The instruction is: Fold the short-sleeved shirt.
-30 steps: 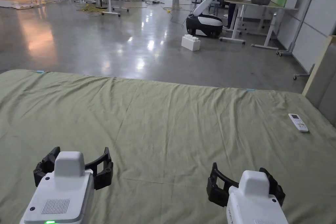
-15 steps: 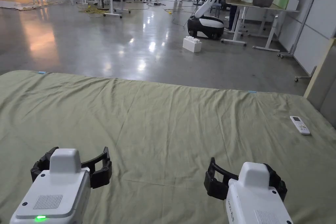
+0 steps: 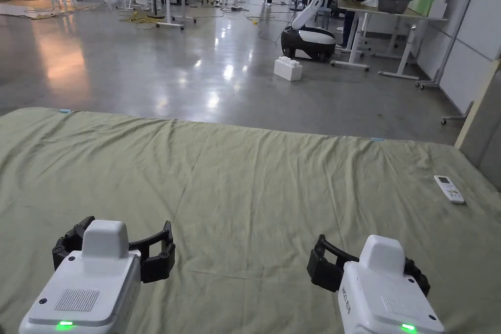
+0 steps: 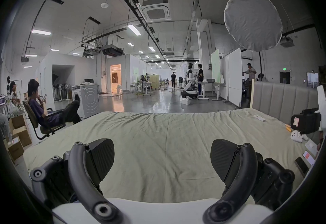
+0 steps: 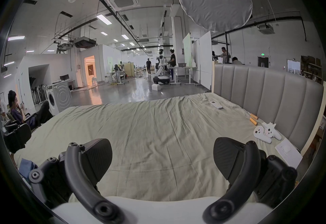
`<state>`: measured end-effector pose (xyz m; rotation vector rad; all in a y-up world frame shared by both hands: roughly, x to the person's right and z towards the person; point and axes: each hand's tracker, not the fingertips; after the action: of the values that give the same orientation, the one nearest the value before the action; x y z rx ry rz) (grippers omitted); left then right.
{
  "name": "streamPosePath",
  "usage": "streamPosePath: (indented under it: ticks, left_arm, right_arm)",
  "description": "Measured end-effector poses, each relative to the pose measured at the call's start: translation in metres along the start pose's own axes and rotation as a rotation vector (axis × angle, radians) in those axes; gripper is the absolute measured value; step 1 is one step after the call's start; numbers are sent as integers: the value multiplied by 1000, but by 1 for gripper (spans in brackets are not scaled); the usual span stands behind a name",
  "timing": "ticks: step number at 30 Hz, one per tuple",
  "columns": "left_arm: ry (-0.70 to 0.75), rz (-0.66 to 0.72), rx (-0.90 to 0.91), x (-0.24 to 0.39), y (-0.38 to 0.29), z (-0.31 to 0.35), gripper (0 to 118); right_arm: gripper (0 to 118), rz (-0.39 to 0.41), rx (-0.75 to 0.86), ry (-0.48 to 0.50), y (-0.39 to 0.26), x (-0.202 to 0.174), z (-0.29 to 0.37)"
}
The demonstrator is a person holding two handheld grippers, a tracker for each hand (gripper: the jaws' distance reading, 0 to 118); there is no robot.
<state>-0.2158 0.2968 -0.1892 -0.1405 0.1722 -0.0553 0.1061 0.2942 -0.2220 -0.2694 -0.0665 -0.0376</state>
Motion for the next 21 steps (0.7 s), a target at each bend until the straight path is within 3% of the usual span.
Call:
streamPosePath:
  ticks: [21]
  left_arm:
    - [53, 19, 24, -6, 3, -5, 110]
  right_arm:
    - [115, -19, -93, -27, 6, 3, -8]
